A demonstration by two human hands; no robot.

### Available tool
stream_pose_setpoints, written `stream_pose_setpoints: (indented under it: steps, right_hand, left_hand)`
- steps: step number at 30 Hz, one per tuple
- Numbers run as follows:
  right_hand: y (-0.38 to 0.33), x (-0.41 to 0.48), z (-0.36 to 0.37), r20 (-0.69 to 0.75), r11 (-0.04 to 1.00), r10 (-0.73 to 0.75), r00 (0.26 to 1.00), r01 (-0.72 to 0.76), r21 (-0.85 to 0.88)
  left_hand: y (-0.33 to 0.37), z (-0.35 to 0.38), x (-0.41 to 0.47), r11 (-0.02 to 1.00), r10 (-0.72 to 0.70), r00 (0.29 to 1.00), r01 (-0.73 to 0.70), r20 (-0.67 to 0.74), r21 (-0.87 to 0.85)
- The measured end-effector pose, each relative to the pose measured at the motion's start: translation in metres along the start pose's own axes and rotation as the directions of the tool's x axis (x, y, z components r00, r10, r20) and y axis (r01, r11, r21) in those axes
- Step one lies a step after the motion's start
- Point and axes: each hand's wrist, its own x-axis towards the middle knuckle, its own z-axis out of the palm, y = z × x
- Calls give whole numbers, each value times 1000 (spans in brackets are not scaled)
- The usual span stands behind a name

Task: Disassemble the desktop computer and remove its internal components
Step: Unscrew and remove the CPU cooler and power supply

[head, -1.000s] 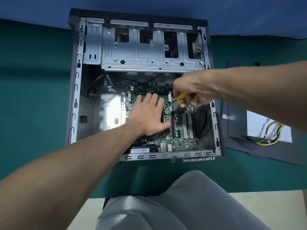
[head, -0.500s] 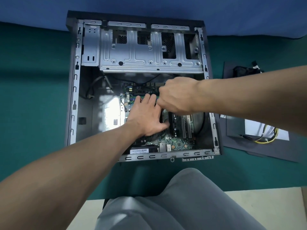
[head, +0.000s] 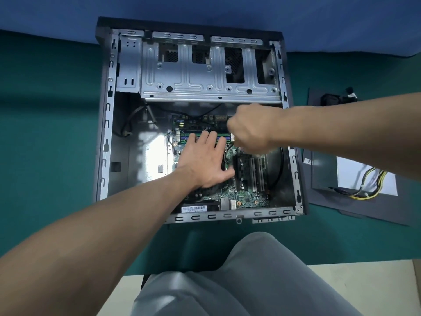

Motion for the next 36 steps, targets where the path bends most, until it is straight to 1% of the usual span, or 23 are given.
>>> stream_pose_setpoints:
  steps: [3, 4, 6, 8, 9, 11, 13, 14, 16, 17, 20, 22, 23, 24, 25, 26, 27, 28, 29, 31, 32, 33, 36]
  right_hand:
    - [1, -8, 0, 7, 904, -268, 963, 254, -344]
    - [0, -7, -1, -5, 936, -220, 976, 209, -284]
    - [-1, 0, 0, 26, 975, 72, 997, -76, 209]
    - [0, 13, 3, 354, 574, 296, 887, -461, 676]
    - [0, 16, 4, 516, 351, 261, 816, -578, 736]
    - [1, 18, 7, 625, 199, 170, 762, -647, 736]
    - [-1, 18, 5, 573, 331, 215, 791, -611, 719]
    - [-2, 17, 5, 451, 518, 274, 849, -526, 674]
    - [-8, 10, 2, 172, 912, 206, 963, -253, 323]
    - [-11, 6, 1, 73, 992, 93, 993, -98, 78]
    - [-18, 1, 3, 34, 915, -218, 975, 217, -340]
    - [-17, 3, 0, -22, 982, -129, 991, 124, -143]
    - [-15, 6, -2, -9, 986, 13, 1000, -11, 168]
    - [-13, 10, -4, 100, 848, 151, 983, -181, 498]
    - [-13, 15, -5, 307, 579, 205, 930, -368, 728]
    - [-12, 18, -6, 499, 314, 141, 855, -516, 797]
    - [-12, 21, -5, 596, 163, 71, 800, -599, 784]
    - [-12, 24, -3, 637, 143, 49, 769, -637, 758]
    - [-13, 26, -2, 649, 219, 67, 758, -646, 732]
    - [-12, 25, -2, 531, 632, 142, 835, -490, 601]
    - [-13, 21, -3, 430, 861, 140, 892, -324, 393]
    - [-15, 16, -5, 320, 981, 89, 943, -139, 136]
    - [-20, 6, -5, 157, 904, -134, 979, 185, -385]
  left_hand:
    - [0, -1, 0, 1000, 2, 1000, -2, 18, -3]
    - [0, -1, 0, 1000, 3, 1000, -3, 9, -2]
    - [0, -2, -2, 1000, 5, 1000, -5, -10, 0]
    - [0, -2, -2, 1000, 3, 1000, -3, -14, 9]
    - [0, -3, -3, 1000, 2, 1000, -2, -13, 8]
    - [0, -4, -3, 1000, 3, 1000, -3, -13, 3]
    - [0, -4, -3, 1000, 2, 1000, -2, -7, 9]
    - [0, -4, -3, 1000, 3, 1000, -3, -1, 13]
    - [0, -4, -2, 1000, 2, 1000, -3, 20, 17]
    - [1, -4, -1, 1000, 0, 999, -1, 36, 14]
    - [1, -5, -1, 1000, -7, 998, 6, 56, 15]
    - [0, -6, 0, 1000, -2, 998, 0, 67, 24]
    - [0, -6, 0, 1000, 2, 997, -5, 75, 31]
    - [0, -6, 0, 999, 5, 997, -9, 81, 40]
    - [0, -5, 0, 999, 7, 997, -11, 83, 48]
    - [0, -5, -1, 999, 7, 997, -11, 77, 50]
    - [0, -4, -1, 999, 7, 998, -10, 65, 43]
    - [0, -4, -2, 999, 6, 999, -7, 53, 32]
    - [0, -3, -2, 1000, 2, 999, -4, 47, 26]
    - [0, -4, -1, 1000, -4, 998, 2, 62, 28]
    - [1, -4, -1, 999, -5, 997, 2, 72, 36]
    - [1, -4, 0, 999, -3, 997, -1, 77, 43]
    - [0, -5, 0, 1000, -4, 998, 3, 68, 22]
